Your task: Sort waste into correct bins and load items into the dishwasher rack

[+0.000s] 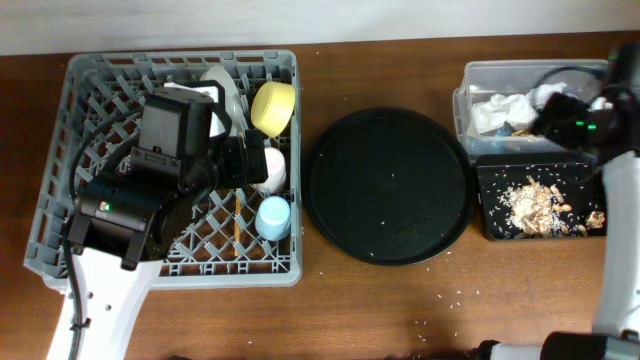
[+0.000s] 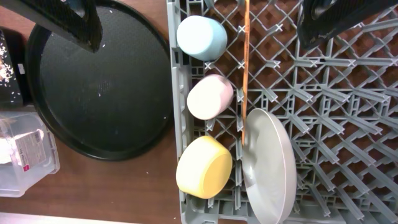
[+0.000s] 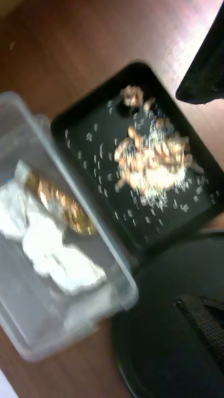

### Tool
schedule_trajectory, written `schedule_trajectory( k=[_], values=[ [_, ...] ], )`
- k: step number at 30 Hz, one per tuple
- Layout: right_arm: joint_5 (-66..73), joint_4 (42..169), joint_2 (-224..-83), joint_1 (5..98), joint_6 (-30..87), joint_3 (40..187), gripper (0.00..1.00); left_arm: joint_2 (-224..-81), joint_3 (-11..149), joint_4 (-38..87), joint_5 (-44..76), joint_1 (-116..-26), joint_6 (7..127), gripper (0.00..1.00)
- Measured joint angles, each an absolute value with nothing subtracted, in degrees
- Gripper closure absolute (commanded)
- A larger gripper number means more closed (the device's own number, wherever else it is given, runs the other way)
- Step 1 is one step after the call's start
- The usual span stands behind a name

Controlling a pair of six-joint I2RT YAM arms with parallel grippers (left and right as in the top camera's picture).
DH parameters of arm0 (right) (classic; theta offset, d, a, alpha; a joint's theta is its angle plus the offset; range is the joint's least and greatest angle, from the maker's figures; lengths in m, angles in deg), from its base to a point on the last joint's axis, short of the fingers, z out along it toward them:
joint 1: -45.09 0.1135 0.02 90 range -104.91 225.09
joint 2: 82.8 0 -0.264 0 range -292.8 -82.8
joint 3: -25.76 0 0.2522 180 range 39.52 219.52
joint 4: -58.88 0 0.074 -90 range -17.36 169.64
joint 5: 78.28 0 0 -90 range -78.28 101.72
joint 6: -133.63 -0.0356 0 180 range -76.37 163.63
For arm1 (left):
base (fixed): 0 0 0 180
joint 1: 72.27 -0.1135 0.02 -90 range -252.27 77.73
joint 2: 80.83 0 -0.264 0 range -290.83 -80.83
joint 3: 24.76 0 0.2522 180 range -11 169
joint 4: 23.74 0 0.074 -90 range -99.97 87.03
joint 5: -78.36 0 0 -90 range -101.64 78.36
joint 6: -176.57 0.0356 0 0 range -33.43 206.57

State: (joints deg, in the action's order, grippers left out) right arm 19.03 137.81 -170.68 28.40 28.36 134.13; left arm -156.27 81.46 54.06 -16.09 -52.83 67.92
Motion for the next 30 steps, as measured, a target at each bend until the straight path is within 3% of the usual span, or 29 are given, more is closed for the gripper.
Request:
schedule_trajectory(
  k=[4,5,6,11,17,24,30],
  values=[
    [20.12,136.76,-160.21,45.84,28.64,131.88,0.01,-156.27,81.42,54.06,-16.07,-52.83,67.94,0.0],
    [21.46,131.4,-153.17,51.24,29.21,127.85,0.01,-156.27,81.42,54.06,-16.07,-52.83,67.92,0.0],
    [21.92,128.26,-149.98,52.49,29.82,125.45,0.02,-156.27,81.4,54.03,-16.09,-52.83,67.92,0.0],
    [21.24,87.73,-130.57,53.38,30.65,90.63,0.02,-156.27,81.35,54.1,-16.04,-52.83,67.92,0.0],
    [20.21,64.02,-108.82,53.38,28.29,56.36,0.02,-156.27,81.35,54.25,-15.96,-52.83,67.92,0.0],
    [20.21,62.6,-92.32,53.4,25.8,41.43,0.02,-156.29,81.35,54.1,-15.89,-52.83,67.92,0.0],
    [19.95,75.63,-85.39,53.4,25.58,40.34,0.02,-156.29,81.35,54.08,-15.87,-52.83,67.92,0.0]
  ],
)
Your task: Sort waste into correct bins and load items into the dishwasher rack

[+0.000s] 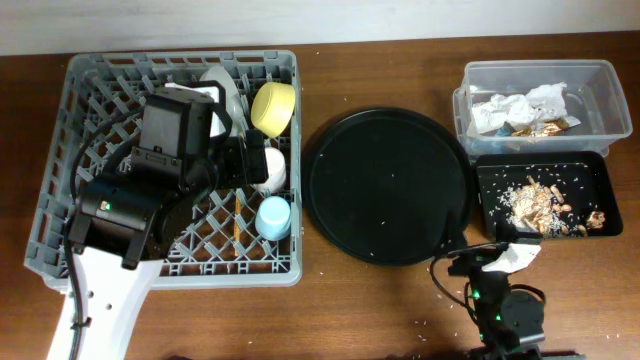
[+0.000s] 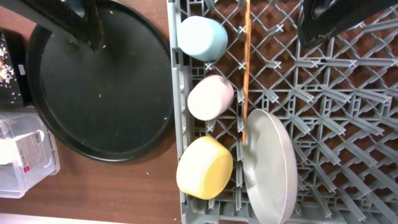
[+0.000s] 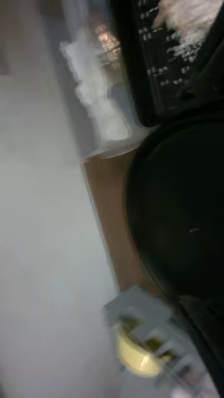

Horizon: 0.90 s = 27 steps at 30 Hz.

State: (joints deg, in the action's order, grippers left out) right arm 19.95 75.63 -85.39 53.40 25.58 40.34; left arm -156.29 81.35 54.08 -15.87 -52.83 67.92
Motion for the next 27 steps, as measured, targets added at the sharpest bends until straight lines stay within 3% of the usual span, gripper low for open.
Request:
schedule_trajectory(
  k=[24,27],
  values=[
    [18.68,76.19,-83.6,53.4,25.56,40.14,0.02,-156.25,81.09,54.01,-17.42,-52.83,67.92,0.0],
    [18.44,76.26,-83.6,53.4,25.58,40.14,0.01,-151.0,70.95,44.46,-21.16,-54.16,72.11,0.0]
  ],
)
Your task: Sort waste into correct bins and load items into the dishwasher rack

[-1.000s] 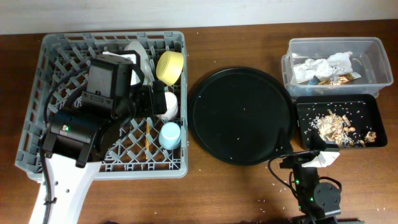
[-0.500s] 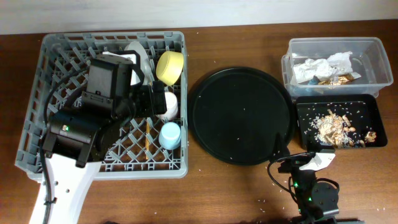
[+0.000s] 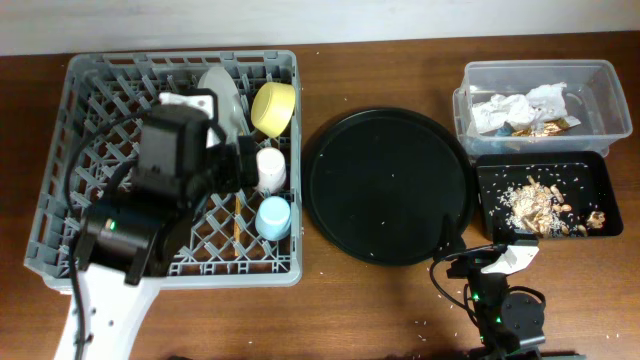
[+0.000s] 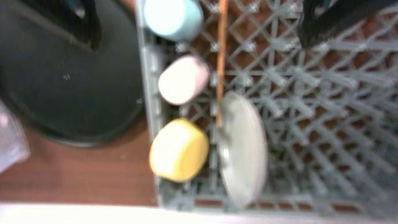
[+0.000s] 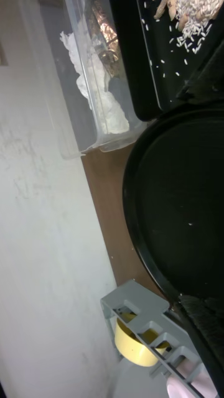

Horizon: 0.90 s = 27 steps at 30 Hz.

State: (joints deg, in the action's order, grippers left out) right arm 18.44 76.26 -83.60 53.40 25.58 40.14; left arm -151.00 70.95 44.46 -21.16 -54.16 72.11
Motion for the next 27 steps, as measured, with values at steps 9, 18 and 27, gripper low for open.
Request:
schedule_trajectory(
  k=[9,18,27],
  values=[
    [18.07,76.3,-83.45,53.4,25.58,40.14,0.02,-116.23,29.47,10.32,-13.57,-70.66,79.79,0.0],
    [18.07,76.3,-83.43,53.4,25.58,40.14,0.01,-92.62,1.42,-7.38,-7.48,-73.96,94.56,0.0],
    [18.07,76.3,-83.38,53.4,25.56,40.14,0.01,-82.15,-10.01,-5.48,-7.5,-74.03,99.94,0.0]
  ],
)
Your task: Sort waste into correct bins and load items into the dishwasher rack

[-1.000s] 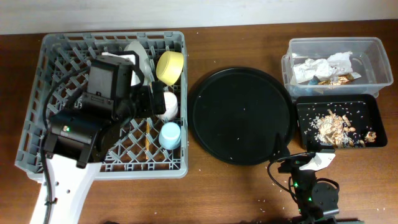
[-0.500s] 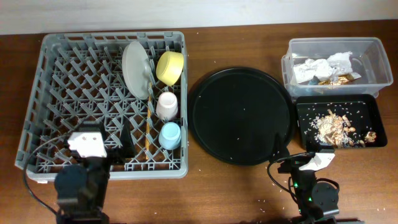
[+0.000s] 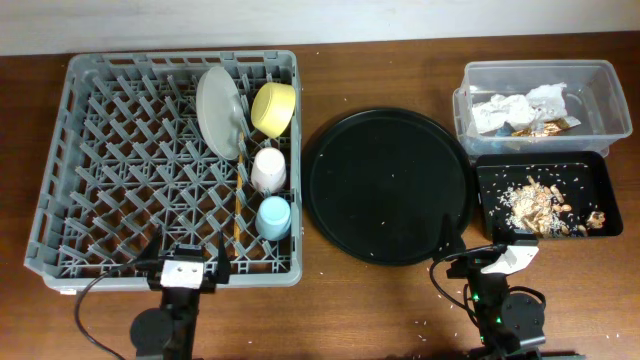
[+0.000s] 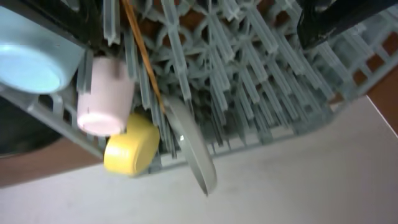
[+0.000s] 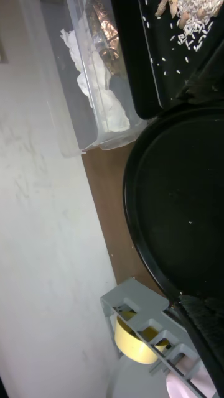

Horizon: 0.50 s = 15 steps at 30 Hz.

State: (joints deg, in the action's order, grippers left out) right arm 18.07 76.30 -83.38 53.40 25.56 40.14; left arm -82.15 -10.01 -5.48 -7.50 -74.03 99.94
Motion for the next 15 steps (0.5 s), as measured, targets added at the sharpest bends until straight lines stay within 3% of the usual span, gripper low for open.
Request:
schedule_trajectory(
  k=[15],
  values=[
    [18.09,76.3,-83.38,53.38,25.54,40.14,0.02,-81.78,-10.07,-5.57,-7.5,-74.03,100.57,0.0]
  ],
)
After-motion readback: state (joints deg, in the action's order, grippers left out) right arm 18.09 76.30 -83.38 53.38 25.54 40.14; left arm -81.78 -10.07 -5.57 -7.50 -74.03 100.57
